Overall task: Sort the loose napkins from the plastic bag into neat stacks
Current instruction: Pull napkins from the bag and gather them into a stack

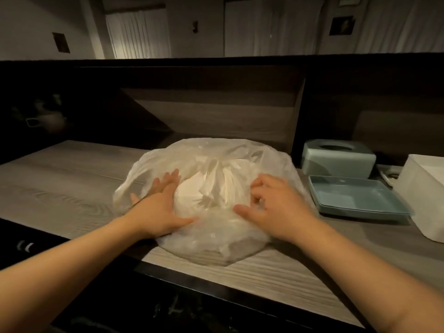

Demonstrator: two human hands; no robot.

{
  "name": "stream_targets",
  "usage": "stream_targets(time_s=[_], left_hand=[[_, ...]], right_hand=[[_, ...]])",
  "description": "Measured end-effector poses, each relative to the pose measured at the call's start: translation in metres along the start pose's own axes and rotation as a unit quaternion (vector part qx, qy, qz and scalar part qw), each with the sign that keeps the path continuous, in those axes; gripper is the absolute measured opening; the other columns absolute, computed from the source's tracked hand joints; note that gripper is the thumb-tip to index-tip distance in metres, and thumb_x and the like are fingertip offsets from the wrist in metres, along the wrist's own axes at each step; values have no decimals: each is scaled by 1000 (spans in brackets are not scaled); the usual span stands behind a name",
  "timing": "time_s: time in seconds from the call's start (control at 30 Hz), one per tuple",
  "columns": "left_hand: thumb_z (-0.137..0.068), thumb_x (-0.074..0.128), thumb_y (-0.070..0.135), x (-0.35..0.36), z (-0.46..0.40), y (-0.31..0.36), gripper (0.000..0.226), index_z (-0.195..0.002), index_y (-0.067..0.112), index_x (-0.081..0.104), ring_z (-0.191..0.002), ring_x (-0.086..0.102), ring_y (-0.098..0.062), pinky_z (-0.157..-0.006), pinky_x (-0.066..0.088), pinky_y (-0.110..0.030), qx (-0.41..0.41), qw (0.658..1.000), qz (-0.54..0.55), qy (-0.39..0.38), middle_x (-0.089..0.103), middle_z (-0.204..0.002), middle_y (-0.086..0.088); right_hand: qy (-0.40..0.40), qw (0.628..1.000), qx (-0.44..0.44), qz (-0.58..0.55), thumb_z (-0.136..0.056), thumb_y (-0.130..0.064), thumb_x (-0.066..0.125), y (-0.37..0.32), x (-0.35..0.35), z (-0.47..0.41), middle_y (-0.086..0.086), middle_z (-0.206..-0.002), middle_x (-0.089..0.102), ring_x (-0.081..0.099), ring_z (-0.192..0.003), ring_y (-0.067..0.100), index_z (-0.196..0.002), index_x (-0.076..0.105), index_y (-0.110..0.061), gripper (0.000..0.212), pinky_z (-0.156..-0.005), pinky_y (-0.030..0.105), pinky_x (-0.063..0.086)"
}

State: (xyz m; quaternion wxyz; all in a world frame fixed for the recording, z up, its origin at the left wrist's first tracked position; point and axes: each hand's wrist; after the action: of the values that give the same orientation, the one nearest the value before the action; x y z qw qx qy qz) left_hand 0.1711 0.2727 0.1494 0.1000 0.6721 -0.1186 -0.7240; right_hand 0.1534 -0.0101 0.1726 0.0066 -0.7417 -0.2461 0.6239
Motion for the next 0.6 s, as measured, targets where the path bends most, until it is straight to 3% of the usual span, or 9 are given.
stream_targets(time_s=[0.1, 0.2, 0.27, 0.33, 0.4, 0.43, 0.53, 0.6], left_hand=[[-71, 59, 87, 6, 10, 24, 136, -155, 32, -33, -157, -17, -30, -119, -5, -72, -63, 998, -1, -7, -24, -170, -1], [-69, 52, 94, -1, 14, 43, 136, -153, 31, -35, -157, -6, -40, -118, 5, -75, -71, 995, -48, -45, -18, -171, -10], [-67, 46, 99, -17, 17, 57, 134, -159, 31, -24, -155, 16, -41, -116, 14, -71, -75, 989, -102, -79, 2, -172, -12], [-73, 45, 96, -36, 21, 72, 121, -163, 25, 7, -143, 42, -33, -115, 25, -65, -66, 981, -168, -76, 39, -161, -7], [-83, 43, 88, -52, 22, 86, 93, -153, 28, 39, -129, 56, -26, -111, 39, -58, -11, 979, -203, -3, 60, -142, 1], [-89, 44, 80, -58, 21, 93, 78, -149, 31, 46, -125, 58, -24, -107, 45, -51, 26, 981, -186, 53, 62, -138, 3], [-102, 49, 48, -66, 4, 116, 36, -133, 36, 62, -110, 66, -16, -90, 51, -33, 111, 970, -13, 215, 72, -122, 8], [-101, 51, 33, -60, -16, 127, 25, -115, 36, 70, -97, 68, -11, -83, 53, -31, 109, 944, 144, 276, 75, -103, 11]], right_hand=[[40, 990, 47, 127, -88, -77, 45, 1, -5, -13, -5, -135, 44, 36, -129, 20, -106, 64, -33, 50, -116, 44, 27], [21, 992, 121, 31, -92, -56, 56, 1, -7, -26, -1, -140, 45, 41, -131, 26, -131, 53, -27, 49, -109, 42, 38], [8, 986, 151, -77, -95, -39, 58, 1, -2, -31, 1, -143, 48, 49, -127, 24, -139, 49, -22, 47, -98, 33, 43], [23, 985, 139, -104, -97, -31, 55, 5, 8, -29, 1, -144, 48, 49, -128, 21, -141, 48, -21, 45, -98, 31, 41], [46, 986, 126, -101, -98, -30, 55, 9, 12, -26, 0, -145, 46, 42, -132, 20, -141, 48, -22, 45, -107, 33, 38], [60, 987, 118, -92, -97, -31, 56, 11, 11, -25, -2, -144, 45, 37, -135, 19, -140, 49, -23, 44, -112, 36, 36], [157, 984, 49, -68, -91, -29, 59, 11, 5, -21, -11, -129, 46, 27, -129, 13, -125, 58, -29, 34, -115, 39, 28], [222, 972, -13, -76, -90, -36, 60, 3, 3, -17, -18, -113, 47, 30, -116, 5, -111, 63, -34, 22, -108, 34, 26]])
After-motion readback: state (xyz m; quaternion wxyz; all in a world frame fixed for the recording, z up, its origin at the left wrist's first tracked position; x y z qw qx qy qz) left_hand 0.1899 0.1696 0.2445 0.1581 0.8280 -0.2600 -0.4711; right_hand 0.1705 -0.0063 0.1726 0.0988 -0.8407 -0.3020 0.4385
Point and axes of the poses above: each hand's wrist, its own z-axis away from the middle knuckle, its own x-axis out of the palm, y = z × x
